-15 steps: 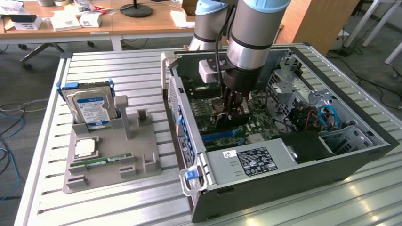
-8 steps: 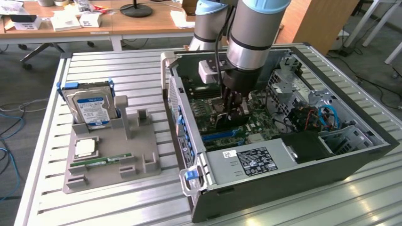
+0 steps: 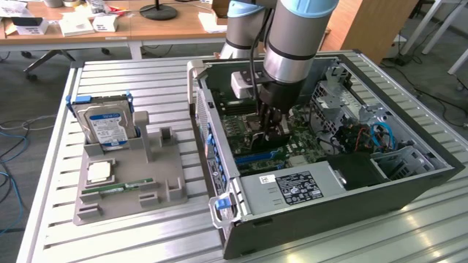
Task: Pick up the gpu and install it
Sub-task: 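Insert the gpu into the slot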
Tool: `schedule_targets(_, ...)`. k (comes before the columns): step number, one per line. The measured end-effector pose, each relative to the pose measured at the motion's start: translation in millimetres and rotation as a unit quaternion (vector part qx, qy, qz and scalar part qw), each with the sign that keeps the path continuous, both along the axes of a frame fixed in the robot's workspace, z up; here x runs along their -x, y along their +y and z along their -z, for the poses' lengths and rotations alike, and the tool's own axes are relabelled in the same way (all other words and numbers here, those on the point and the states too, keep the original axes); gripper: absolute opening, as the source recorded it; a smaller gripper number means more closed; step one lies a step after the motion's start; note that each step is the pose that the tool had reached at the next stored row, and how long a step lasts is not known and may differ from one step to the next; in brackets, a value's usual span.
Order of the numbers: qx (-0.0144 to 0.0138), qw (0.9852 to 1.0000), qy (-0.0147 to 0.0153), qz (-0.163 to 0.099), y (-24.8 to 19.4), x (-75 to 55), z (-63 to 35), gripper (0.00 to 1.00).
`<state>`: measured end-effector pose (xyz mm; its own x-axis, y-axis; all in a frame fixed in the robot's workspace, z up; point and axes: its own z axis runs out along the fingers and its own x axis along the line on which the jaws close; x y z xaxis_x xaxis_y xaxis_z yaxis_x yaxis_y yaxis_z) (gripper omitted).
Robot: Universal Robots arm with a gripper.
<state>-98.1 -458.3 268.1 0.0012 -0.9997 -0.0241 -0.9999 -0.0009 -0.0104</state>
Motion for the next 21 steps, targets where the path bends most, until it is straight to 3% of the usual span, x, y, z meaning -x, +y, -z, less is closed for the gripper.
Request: schedule_targets(21, 0.0, 1.0, 0.0, 0.0, 0.0, 0.3, 3.7, 0.26)
